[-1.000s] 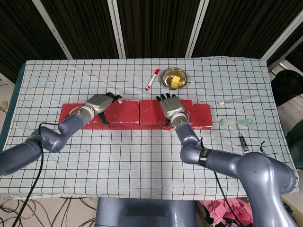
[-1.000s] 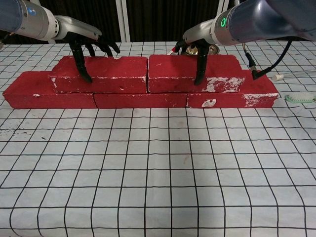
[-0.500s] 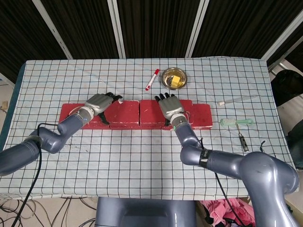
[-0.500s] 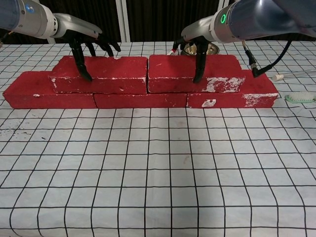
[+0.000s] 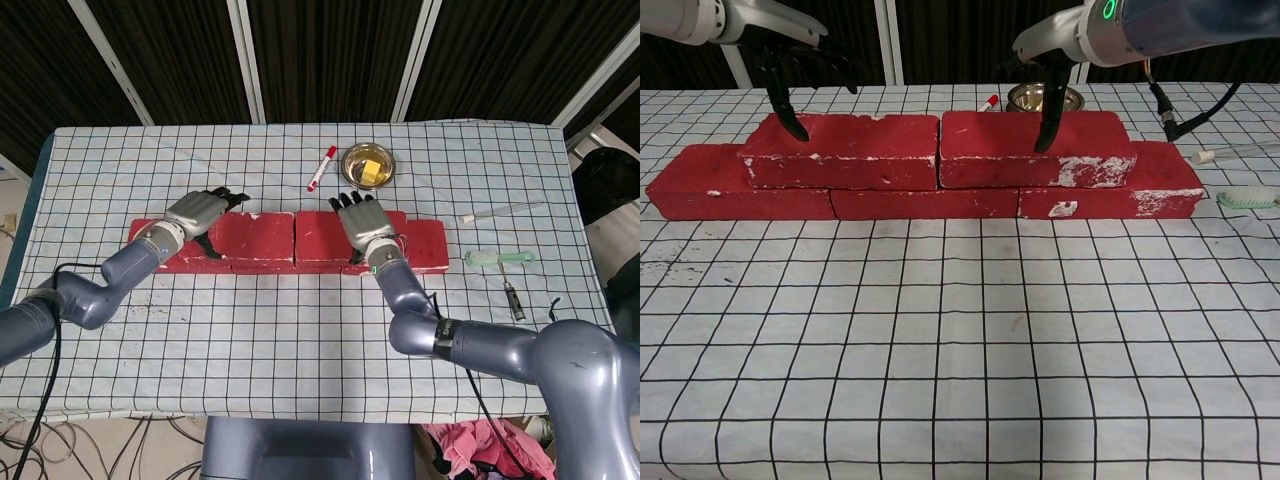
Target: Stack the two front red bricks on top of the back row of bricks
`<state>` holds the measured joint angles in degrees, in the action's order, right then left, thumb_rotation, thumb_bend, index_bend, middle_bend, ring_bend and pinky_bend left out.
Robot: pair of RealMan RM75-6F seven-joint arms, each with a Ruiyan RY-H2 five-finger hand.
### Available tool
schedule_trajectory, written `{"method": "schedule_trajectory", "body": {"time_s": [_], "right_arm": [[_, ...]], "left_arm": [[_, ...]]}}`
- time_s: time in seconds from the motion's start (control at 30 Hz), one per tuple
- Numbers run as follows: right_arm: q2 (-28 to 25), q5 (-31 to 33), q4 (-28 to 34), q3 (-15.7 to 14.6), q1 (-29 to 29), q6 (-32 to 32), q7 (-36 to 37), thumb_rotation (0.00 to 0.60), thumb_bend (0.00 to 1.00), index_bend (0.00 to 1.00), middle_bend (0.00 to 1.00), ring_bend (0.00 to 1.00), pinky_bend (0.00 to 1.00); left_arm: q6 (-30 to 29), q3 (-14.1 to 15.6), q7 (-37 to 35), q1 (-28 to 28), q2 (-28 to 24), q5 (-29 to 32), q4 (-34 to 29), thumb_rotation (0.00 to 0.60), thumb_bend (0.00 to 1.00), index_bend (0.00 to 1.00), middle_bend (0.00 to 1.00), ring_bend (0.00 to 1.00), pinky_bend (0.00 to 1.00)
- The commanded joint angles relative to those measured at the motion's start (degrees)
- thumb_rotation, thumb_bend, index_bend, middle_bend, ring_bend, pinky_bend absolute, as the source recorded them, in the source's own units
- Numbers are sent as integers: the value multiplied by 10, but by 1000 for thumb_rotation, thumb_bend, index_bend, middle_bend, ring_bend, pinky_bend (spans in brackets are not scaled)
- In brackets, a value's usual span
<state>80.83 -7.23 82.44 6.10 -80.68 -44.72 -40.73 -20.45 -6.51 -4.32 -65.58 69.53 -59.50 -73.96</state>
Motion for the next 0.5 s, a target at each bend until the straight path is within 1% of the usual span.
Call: {"method": "schedule_trajectory", "body": {"time_s": [0.03,0.13,0.17,0.33,0.5], "right_arm": [[-40,-17,45,6,15,-23,13,600,0,44,21,0,124],[-76,-33,80,9,32,-46,27,600,0,44,20,0,124],[-90,-40,93,11,40,-56,35,600,0,44,20,0,124],[-161,-77,154,14,85,-99,72,600,0,44,20,0,124],[-211,-112,192,2,126,-122,91,600,0,44,21,0,124]], "left_arm": [[-31,16,26,12,-44,25,-48,600,4,60,123,13,154],[-55,35,53,23,-80,34,-87,600,80,79,125,16,152],[-63,44,63,28,-93,37,-101,600,92,79,125,17,151],[-112,83,117,53,-141,61,-159,600,99,86,125,17,143],[-148,110,152,74,-162,88,-194,600,100,98,125,17,141]]}}
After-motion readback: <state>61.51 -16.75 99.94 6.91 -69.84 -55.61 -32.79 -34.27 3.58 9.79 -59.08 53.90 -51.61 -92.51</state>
